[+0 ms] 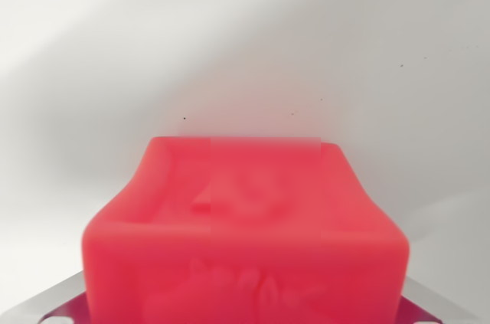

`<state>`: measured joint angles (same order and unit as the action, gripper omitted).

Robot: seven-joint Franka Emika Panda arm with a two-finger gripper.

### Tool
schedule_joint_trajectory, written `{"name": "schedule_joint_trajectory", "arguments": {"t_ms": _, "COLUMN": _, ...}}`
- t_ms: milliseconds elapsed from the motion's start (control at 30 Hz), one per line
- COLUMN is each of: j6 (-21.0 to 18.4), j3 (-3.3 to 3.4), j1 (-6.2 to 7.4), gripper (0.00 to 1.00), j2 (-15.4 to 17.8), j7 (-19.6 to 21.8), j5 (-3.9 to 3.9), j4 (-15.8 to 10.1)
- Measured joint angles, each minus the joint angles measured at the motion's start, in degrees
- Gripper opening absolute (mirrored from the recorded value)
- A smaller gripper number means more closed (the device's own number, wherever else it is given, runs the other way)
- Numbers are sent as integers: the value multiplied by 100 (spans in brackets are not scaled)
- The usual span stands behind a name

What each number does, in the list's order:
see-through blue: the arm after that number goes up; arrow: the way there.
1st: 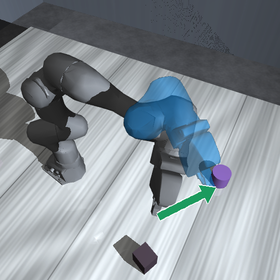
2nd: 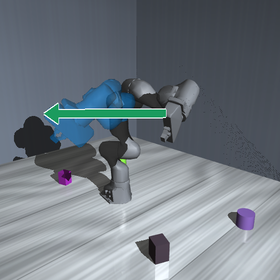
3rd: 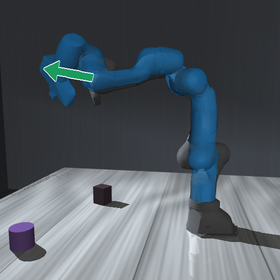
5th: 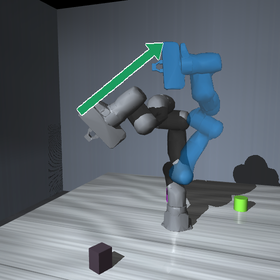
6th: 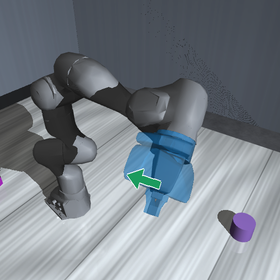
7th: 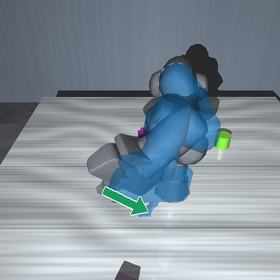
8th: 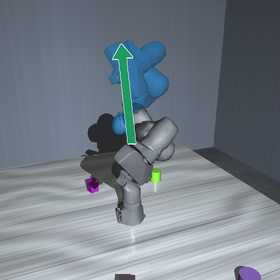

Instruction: Destack cube

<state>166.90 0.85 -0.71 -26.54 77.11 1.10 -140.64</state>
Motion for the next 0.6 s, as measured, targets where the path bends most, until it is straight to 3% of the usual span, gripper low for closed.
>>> {"name": "schedule_joint_trajectory", "arguments": {"t_ms": 33, "j6": 1, "j3": 0, "j1": 0, "gripper": 0, "j2": -3, "j7": 0, "j5": 0, "j4": 1}}
{"name": "schedule_joint_trajectory", "arguments": {"t_ms": 67, "j6": 3, "j3": -1, "j1": 0, "gripper": 100, "j2": -6, "j7": 0, "j5": 0, "j4": 3}}
{"name": "schedule_joint_trajectory", "arguments": {"t_ms": 600, "j6": 7, "j3": -2, "j1": -1, "gripper": 100, "j2": -9, "j7": 0, "j5": 0, "j4": 7}}
